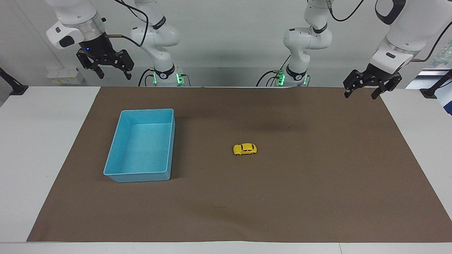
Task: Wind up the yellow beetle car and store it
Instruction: 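Move the left gripper over to the yellow toy car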
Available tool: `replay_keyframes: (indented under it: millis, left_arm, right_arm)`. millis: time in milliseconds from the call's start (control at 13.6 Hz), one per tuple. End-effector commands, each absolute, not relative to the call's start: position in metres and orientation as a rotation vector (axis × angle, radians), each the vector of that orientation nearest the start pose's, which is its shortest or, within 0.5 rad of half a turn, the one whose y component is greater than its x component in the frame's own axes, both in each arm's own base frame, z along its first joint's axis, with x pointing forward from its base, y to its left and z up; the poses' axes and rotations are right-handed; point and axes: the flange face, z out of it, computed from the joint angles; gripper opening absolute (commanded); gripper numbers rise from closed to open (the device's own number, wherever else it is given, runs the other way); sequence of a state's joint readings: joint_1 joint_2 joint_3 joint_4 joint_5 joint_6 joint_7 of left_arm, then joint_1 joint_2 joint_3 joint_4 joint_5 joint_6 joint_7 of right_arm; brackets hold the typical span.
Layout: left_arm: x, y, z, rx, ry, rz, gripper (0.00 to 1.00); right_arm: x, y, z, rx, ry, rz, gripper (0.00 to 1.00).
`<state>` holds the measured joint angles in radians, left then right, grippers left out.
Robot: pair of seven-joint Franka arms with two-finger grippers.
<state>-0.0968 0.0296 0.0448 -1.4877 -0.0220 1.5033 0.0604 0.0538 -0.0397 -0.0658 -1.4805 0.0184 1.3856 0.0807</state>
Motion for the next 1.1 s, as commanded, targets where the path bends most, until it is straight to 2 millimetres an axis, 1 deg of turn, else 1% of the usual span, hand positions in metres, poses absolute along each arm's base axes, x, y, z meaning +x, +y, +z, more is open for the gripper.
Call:
replay_keyframes:
  millis: [0, 74, 147, 295, 442, 589, 663, 737, 884, 958, 1031]
  left_arm:
    - [0.553, -0.037, 0.646, -3.142, 0.201, 0.024, 1.0]
    - [0.553, -0.043, 0.646, -3.149, 0.212, 0.02, 1.0]
    - [0.552, -0.045, 0.645, -3.152, 0.215, 0.032, 1.0]
    - [0.553, -0.038, 0.645, -3.154, 0.203, 0.029, 1.0]
    - [0.554, -0.047, 0.646, -3.154, 0.225, 0.01, 1.0]
    - [0.557, -0.045, 0.648, -3.156, 0.204, -0.016, 1.0]
    - [0.558, -0.039, 0.65, -3.156, 0.196, -0.041, 1.0]
    - [0.558, -0.041, 0.651, -3.149, 0.214, -0.053, 1.0]
    - [0.559, -0.037, 0.651, -3.154, 0.217, -0.073, 1.0]
    - [0.562, -0.036, 0.647, -3.145, 0.298, -0.088, 1.0]
    - [0.562, -0.04, 0.634, -3.132, 0.417, -0.053, 1.0]
  right_arm:
    - [0.517, -0.008, 0.673, -3.112, 0.108, 0.087, 1.0]
    - [0.516, -0.008, 0.673, -3.112, 0.106, 0.087, 1.0]
    - [0.516, -0.008, 0.674, -3.112, 0.106, 0.085, 1.0]
    - [0.517, -0.008, 0.673, -3.112, 0.108, 0.087, 1.0]
    - [0.517, -0.009, 0.673, -3.112, 0.111, 0.087, 1.0]
    - [0.516, -0.008, 0.674, -3.112, 0.108, 0.085, 1.0]
    - [0.516, -0.008, 0.674, -3.112, 0.108, 0.084, 1.0]
    - [0.517, -0.008, 0.672, -3.112, 0.108, 0.089, 1.0]
    - [0.517, -0.008, 0.672, -3.112, 0.106, 0.089, 1.0]
    - [0.517, -0.008, 0.673, -3.112, 0.108, 0.087, 1.0]
    - [0.517, -0.008, 0.673, -3.112, 0.108, 0.087, 1.0]
